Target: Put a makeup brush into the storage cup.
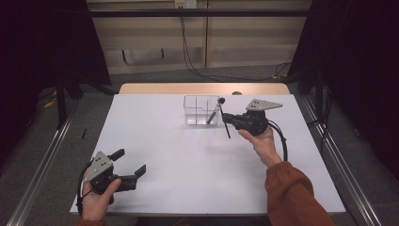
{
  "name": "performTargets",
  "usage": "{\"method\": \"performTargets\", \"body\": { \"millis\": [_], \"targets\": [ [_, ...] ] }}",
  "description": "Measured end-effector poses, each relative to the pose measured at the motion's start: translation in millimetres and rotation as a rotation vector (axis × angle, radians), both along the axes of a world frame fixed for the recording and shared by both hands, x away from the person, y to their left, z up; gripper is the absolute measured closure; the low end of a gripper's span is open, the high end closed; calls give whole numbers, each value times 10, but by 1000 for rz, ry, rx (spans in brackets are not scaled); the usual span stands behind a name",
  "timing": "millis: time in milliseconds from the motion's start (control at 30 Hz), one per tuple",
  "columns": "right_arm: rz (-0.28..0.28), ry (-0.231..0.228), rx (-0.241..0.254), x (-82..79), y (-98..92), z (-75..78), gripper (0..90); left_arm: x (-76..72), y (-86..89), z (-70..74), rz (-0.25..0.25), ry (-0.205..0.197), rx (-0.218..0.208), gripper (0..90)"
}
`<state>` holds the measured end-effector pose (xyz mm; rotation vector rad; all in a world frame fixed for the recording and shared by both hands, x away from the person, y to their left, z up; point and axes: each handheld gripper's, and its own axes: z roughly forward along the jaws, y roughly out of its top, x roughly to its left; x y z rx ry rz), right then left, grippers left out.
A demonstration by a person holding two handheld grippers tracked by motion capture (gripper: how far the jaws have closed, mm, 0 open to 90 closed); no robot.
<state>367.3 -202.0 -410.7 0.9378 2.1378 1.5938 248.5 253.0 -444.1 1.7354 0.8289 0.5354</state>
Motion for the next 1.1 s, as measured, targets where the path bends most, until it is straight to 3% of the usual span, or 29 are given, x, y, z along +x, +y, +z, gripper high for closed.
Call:
{"method": "performTargets", "body": {
  "millis": [333,733,1100],
  "targets": [
    [-22,-45,92,76,106,124,859,-4,10,4,9,-1,-7,27],
    [-62,-74,106,207,269,247,859,-3,17,10,10,-3,-5,28],
    [-100,-106,85,410,380,371,859,-7,7,14,2,-13,0,26]
  ]
}}
